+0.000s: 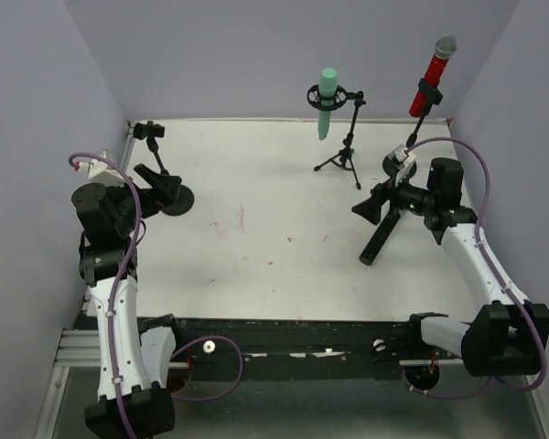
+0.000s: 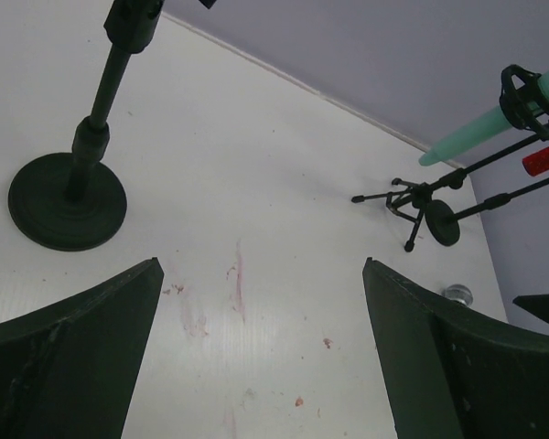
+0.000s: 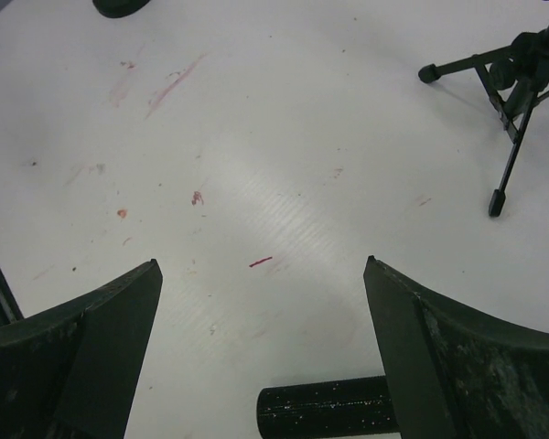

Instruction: Attach the microphones to the stand

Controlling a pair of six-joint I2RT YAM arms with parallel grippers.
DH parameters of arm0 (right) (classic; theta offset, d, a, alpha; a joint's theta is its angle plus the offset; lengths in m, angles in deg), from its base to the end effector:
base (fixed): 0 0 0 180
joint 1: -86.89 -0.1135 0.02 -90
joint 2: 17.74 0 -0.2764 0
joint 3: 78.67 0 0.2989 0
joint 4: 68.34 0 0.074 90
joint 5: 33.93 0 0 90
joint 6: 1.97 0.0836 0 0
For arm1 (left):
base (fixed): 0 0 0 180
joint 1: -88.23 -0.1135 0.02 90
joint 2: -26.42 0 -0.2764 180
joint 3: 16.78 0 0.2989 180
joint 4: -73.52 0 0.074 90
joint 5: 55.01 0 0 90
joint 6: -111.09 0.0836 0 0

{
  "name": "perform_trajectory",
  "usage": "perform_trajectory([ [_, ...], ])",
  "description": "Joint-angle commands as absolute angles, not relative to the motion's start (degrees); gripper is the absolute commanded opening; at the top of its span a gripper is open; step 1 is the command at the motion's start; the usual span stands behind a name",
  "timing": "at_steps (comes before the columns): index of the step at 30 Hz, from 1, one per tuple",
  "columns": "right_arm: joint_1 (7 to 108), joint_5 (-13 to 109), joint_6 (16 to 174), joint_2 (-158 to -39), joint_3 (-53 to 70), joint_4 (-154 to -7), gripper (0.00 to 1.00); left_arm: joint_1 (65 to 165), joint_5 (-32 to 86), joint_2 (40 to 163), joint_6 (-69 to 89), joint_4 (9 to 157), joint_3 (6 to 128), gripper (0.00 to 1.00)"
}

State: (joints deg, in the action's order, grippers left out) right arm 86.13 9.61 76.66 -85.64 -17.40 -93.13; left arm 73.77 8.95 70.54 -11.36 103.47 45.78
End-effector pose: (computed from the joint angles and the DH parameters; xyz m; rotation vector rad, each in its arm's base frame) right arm 0.3244 0.0649 0.2665 -0.6749 1.8951 0.7344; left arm 0.2525 0.0272 0.3707 -0.3961 1.7495 -0.6277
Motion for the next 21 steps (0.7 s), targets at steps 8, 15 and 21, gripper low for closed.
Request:
perform_trajectory([
  [8, 86.4, 1.8, 78.8, -82.5, -16.6, -93.7, 1.00, 70.3, 11.2, 78.6, -0.3, 66.8, 26.2, 0.94],
  [15, 86.4, 1.0, 78.5, -82.0, -16.5, -93.8, 1.00, 70.3, 12.1, 90.2, 6.1, 41.6, 23.4, 0.88],
  [21, 86.5, 1.7, 77.7, -82.1, -16.5, -94.1, 1.00, 70.4, 12.1, 98.0, 11.8, 37.2, 27.2, 0.79],
])
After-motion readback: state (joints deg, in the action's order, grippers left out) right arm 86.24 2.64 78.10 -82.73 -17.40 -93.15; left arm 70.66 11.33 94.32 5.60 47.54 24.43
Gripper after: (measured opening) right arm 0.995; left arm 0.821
